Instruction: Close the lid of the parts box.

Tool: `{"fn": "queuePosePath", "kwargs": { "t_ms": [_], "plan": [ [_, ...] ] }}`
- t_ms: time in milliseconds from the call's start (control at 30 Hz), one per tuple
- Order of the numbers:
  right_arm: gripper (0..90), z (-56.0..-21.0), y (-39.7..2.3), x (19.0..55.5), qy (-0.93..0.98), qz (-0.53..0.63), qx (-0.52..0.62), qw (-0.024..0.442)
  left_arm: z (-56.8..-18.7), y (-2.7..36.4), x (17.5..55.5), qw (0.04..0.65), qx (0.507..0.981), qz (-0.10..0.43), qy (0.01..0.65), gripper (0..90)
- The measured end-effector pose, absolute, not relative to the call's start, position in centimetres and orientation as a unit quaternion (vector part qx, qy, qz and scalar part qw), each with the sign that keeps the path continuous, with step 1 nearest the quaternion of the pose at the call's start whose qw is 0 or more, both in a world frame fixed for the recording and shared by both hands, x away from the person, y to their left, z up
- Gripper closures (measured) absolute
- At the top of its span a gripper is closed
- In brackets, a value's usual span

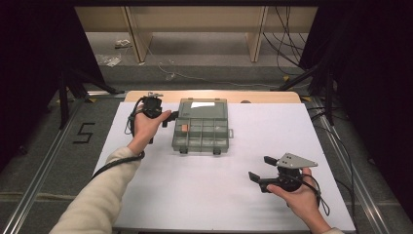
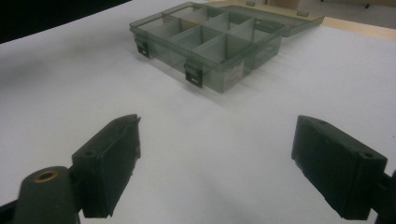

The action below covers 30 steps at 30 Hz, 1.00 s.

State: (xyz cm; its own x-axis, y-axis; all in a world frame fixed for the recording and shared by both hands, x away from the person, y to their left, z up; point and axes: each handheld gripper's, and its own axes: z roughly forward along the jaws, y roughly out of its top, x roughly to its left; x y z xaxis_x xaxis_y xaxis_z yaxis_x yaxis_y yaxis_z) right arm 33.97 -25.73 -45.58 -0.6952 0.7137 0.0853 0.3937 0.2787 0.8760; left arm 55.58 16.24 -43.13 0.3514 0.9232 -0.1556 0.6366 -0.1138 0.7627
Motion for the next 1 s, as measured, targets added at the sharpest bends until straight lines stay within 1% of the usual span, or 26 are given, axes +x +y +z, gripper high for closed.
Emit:
{"fn": "queuePosePath", "kwargs": {
  "t_ms": [267,400,467,733,1000],
  "plan": [
    [16.5,-45.7,-25.8,34.0,0.782,0.487,0.354,0.163,-43.8,14.4,59.9,0.343,0.733,0.170,0.562,35.7],
    [16.5,-45.7,-25.8,34.0,0.781,0.488,0.353,0.162,-44.6,14.0,61.5,0.323,0.731,0.164,0.578,44.7],
    [16.5,-45.6,-25.8,34.0,0.782,0.487,0.353,0.163,-45.0,13.9,62.1,0.320,0.731,0.159,0.581,47.5],
    [16.6,-45.6,-25.8,33.9,0.781,0.492,0.349,0.163,-45.9,13.8,63.3,0.305,0.729,0.151,0.593,59.4],
    [16.6,-45.6,-25.8,33.9,0.782,0.491,0.348,0.163,-46.3,13.1,63.5,0.290,0.737,0.146,0.592,66.0]
  ]
}}
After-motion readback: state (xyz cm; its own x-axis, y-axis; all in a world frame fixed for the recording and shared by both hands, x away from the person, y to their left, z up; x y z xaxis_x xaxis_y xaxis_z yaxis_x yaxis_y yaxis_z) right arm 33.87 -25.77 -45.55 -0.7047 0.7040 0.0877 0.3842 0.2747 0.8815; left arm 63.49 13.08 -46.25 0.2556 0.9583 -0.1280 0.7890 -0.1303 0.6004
